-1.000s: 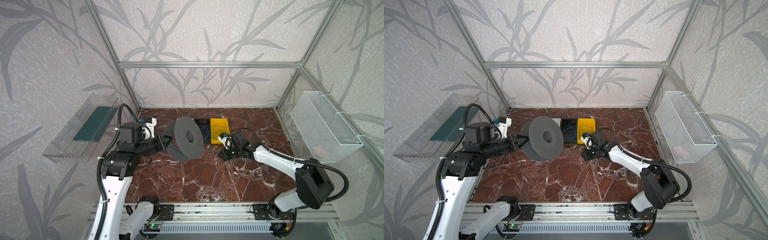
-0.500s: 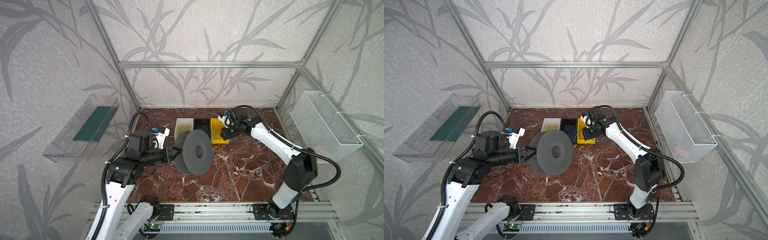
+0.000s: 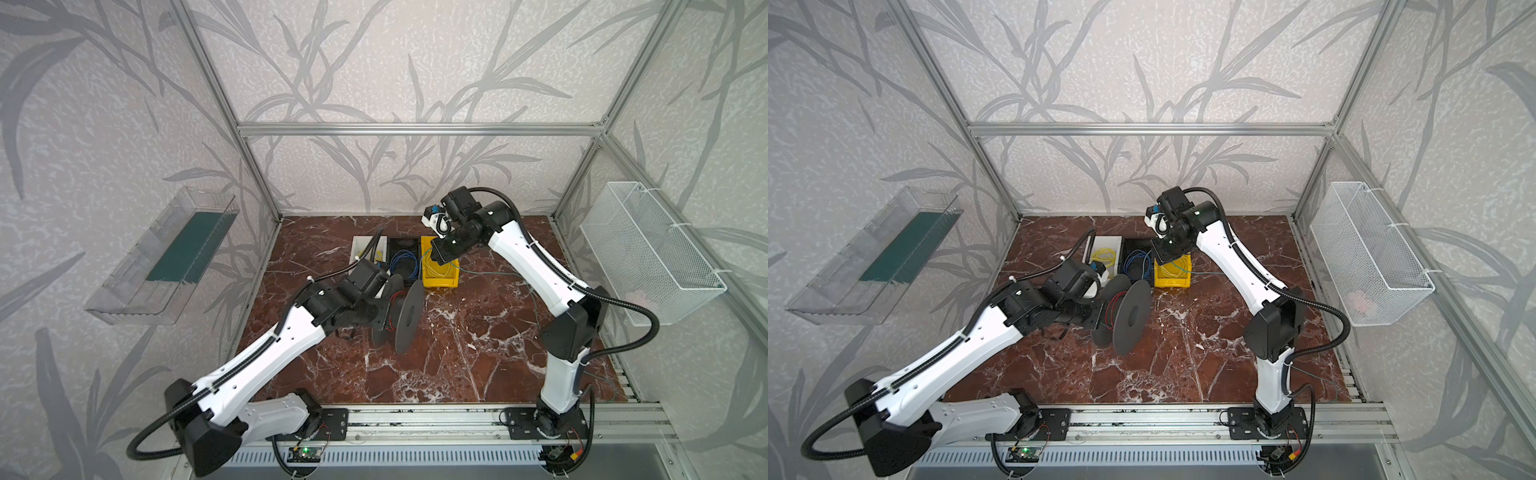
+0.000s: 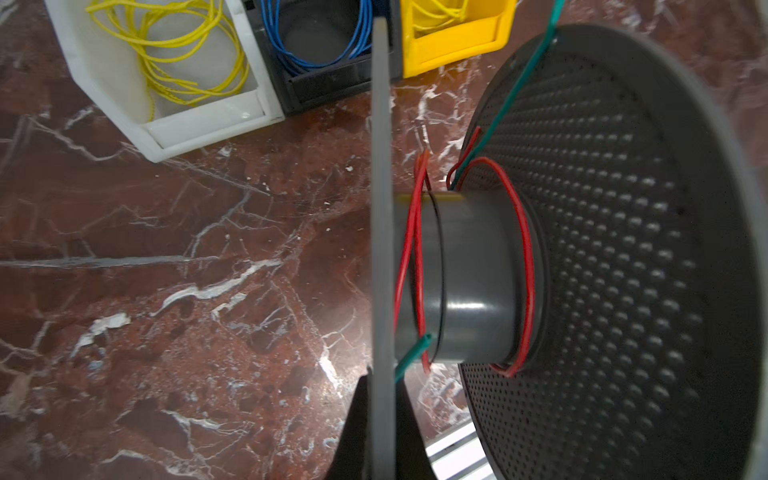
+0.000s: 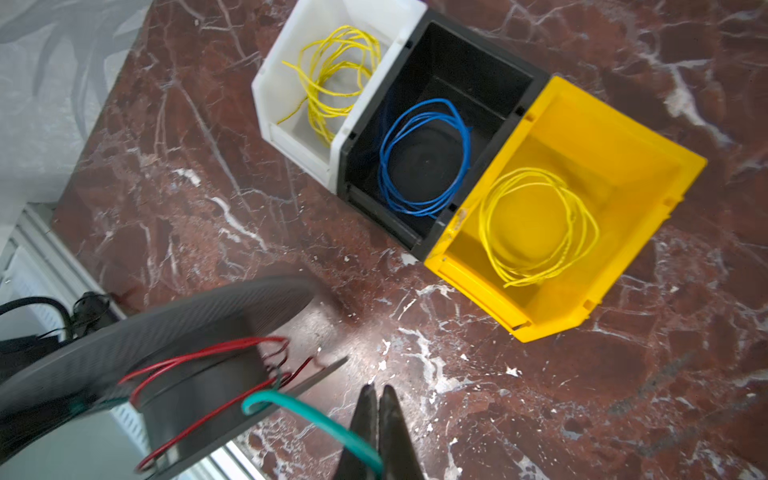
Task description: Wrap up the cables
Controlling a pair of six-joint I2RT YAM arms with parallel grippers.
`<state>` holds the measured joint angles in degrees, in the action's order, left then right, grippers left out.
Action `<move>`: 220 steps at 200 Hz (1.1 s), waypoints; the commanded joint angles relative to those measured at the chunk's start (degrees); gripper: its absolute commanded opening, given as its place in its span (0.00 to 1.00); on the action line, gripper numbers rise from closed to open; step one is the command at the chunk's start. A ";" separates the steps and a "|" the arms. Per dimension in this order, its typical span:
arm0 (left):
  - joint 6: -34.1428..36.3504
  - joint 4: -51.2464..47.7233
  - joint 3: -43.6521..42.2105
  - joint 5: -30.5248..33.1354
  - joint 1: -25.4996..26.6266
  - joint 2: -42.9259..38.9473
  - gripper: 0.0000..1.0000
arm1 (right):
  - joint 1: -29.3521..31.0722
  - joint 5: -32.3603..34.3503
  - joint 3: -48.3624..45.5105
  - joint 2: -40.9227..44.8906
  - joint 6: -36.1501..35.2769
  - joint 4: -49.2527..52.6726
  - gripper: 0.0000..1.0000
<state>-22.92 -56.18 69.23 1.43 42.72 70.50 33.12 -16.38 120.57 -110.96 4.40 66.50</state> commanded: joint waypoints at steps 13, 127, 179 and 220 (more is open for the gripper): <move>-4.29 -5.60 5.27 11.56 0.91 4.96 0.00 | 2.31 -11.12 6.91 0.69 0.92 2.91 0.00; -20.91 7.70 7.74 15.31 -1.64 8.83 0.00 | 15.69 -31.98 -40.02 31.03 23.33 -43.02 0.00; -25.56 14.10 10.01 9.68 -4.37 8.03 0.00 | 21.45 -26.83 -57.16 38.52 26.71 -52.19 0.00; -24.39 12.32 13.86 9.42 -4.84 7.80 0.00 | 21.51 -24.63 -69.84 41.98 28.79 -54.85 0.21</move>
<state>-43.81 -51.40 78.81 4.84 39.86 78.61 52.49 -35.00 55.00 -71.92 31.62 14.57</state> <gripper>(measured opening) 0.064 0.188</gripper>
